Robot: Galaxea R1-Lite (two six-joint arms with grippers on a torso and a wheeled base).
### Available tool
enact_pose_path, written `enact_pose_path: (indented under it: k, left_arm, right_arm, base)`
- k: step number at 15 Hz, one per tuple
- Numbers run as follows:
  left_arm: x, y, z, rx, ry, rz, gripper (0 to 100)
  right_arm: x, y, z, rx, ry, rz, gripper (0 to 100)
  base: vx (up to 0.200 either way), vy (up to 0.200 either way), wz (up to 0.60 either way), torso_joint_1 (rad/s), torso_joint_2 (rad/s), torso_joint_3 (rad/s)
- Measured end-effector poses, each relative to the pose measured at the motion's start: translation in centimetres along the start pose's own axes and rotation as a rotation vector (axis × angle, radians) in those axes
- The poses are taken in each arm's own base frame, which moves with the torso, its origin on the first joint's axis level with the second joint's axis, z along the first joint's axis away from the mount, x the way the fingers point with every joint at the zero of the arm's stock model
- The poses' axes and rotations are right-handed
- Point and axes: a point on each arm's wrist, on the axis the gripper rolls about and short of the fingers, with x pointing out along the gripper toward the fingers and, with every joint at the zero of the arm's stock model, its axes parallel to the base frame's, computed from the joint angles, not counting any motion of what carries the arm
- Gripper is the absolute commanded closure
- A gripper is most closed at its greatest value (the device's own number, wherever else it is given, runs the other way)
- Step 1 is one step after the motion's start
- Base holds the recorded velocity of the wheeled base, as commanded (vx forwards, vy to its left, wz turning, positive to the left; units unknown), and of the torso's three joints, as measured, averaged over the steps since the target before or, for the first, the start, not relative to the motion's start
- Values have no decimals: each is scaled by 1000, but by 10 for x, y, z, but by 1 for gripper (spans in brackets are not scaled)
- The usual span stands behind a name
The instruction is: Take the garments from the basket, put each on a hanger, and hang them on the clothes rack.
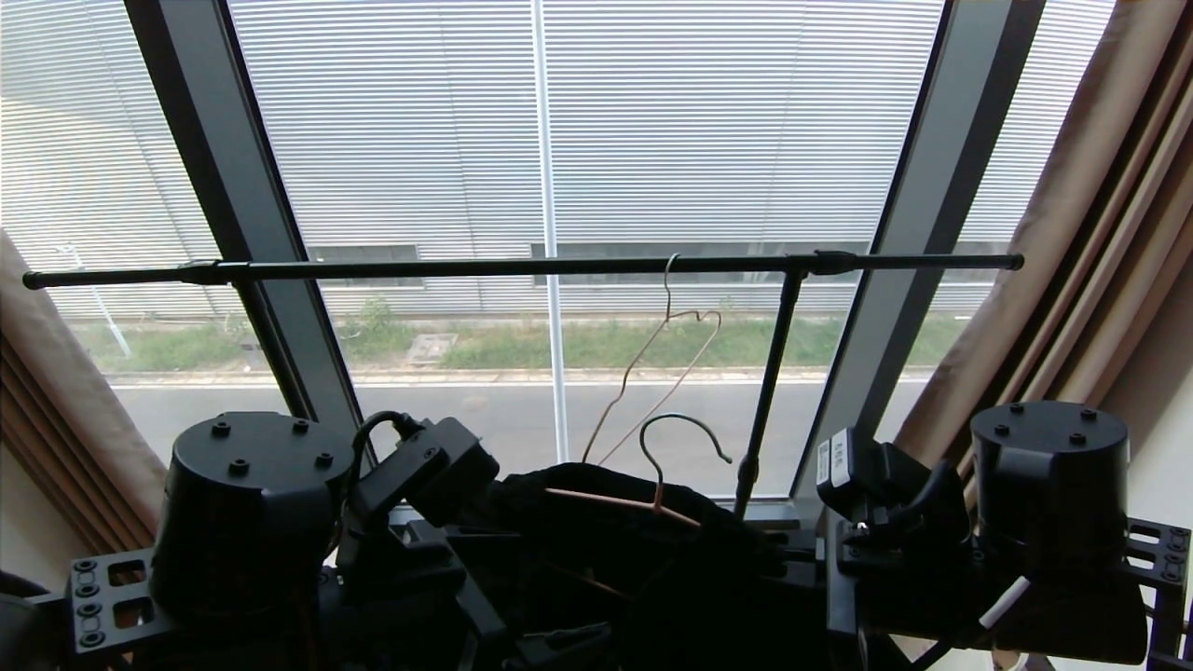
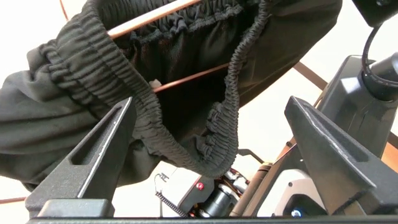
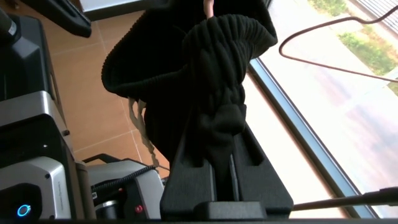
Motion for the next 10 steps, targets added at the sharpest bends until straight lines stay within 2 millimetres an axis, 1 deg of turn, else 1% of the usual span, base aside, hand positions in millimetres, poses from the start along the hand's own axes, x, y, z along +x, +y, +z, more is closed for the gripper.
enact_pose_path:
  k: [2,5,8,10]
  left_arm:
    - [-9,2,-2,-2,-17,12,0]
    - [-29,9,-7,37,-55,37,0]
    - [-51,23,-12,46,-99,89,0]
    - [-63,33,-12,27,-137,66,0]
  right_arm:
    - [-1,-3,-1,8,-4,17,100]
    - [-4,-7,-3,20,-17,61,100]
    - [-6,-8,-4,23,-17,72,100]
    - [-7,-6,-6,21,-19,106,100]
  base:
    - [0,0,0,0,0,0]
    - [0,0,0,0,0,0]
    - [0,0,0,0,0,0]
    - [0,0,0,0,0,0]
